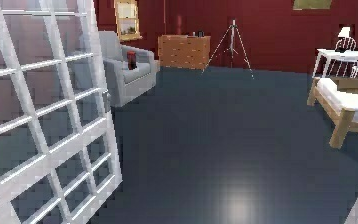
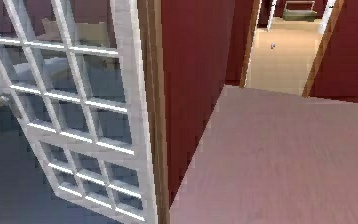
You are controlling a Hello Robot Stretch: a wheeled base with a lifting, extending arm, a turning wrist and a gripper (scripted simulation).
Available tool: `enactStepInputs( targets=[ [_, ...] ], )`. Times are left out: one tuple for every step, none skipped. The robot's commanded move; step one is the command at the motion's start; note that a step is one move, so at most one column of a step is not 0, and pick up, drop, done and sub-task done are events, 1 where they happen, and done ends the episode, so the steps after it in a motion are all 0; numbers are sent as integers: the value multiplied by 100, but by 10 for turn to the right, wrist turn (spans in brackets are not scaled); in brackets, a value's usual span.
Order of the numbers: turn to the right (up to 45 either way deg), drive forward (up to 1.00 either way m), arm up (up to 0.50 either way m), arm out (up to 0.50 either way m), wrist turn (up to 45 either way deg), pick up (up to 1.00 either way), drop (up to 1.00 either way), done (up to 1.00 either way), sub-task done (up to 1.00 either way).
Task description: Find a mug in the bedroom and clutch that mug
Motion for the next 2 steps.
enactStepInputs(
  targets=[
    [180,0,0,0,0,0,0,0,0],
    [0,100,0,0,0,0,0,0,0]
  ],
)
